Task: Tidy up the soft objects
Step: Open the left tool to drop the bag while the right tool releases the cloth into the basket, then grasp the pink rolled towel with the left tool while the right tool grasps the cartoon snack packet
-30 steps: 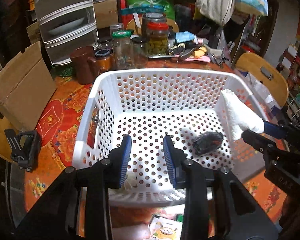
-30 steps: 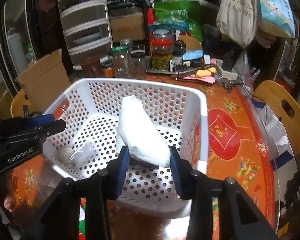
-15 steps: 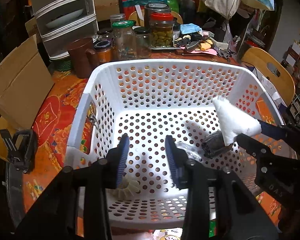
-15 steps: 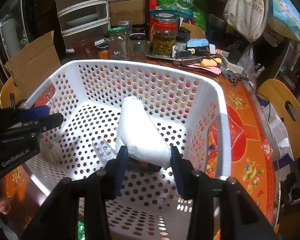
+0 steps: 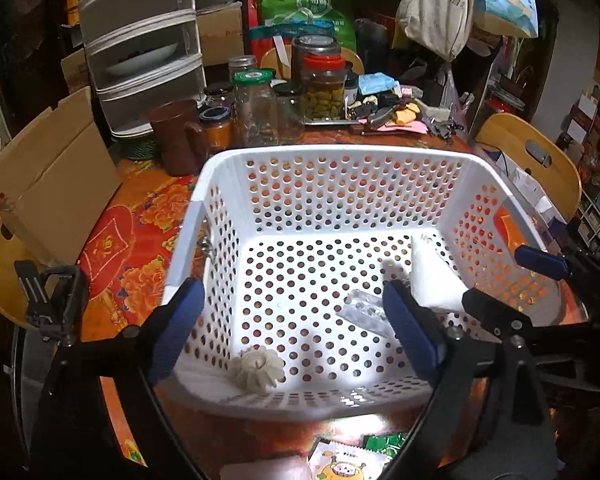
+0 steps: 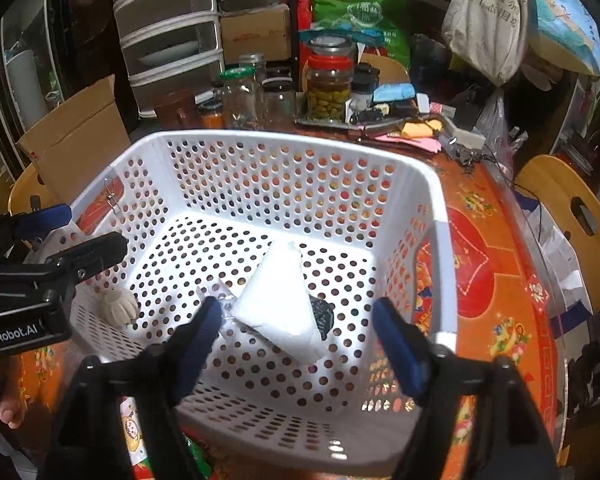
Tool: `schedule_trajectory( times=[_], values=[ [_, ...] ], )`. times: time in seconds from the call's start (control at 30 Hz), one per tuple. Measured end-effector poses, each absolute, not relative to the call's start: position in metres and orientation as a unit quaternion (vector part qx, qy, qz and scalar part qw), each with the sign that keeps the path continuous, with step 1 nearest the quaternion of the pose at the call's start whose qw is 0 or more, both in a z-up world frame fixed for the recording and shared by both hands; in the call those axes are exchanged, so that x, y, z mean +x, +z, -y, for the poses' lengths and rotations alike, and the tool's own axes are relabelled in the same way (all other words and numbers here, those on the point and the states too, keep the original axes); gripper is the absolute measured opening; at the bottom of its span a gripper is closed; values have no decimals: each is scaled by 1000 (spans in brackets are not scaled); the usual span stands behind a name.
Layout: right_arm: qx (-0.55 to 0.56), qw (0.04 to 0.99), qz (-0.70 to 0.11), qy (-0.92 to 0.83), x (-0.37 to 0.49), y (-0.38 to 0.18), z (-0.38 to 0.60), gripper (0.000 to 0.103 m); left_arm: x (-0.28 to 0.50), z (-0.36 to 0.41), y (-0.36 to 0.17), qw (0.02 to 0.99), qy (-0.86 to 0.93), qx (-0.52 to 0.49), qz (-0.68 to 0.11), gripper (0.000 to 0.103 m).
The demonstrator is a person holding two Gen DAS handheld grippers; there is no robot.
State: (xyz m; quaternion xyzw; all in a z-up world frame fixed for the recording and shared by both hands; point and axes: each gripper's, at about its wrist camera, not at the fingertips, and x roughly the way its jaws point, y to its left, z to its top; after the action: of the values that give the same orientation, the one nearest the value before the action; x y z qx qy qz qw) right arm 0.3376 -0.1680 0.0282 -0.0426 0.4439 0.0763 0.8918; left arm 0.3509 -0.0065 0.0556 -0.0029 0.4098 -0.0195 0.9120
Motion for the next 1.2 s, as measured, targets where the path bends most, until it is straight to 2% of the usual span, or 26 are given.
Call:
schedule_trajectory(
  times=[0.2,0.5,0.67,0.9,1.2],
  values=[
    [-48,900,-426,79,317,41,166,85,320,-2,71,921,-24,-7,-390,101],
    [-50,909,-404,90,280,54,163,86,261,-15,86,932,-29,-13,-361,103],
    [-56,913,-392,102,256,56,159,91,228,-23,85,935,-40,-22,-351,103],
    [-55,919,-373,119,219,52,156,93,188,-40,62,934,-25,-37,-356,103],
    [-38,916,-376,137,189,27,148,94,175,-54,10,918,-12,-51,-393,103]
  ],
)
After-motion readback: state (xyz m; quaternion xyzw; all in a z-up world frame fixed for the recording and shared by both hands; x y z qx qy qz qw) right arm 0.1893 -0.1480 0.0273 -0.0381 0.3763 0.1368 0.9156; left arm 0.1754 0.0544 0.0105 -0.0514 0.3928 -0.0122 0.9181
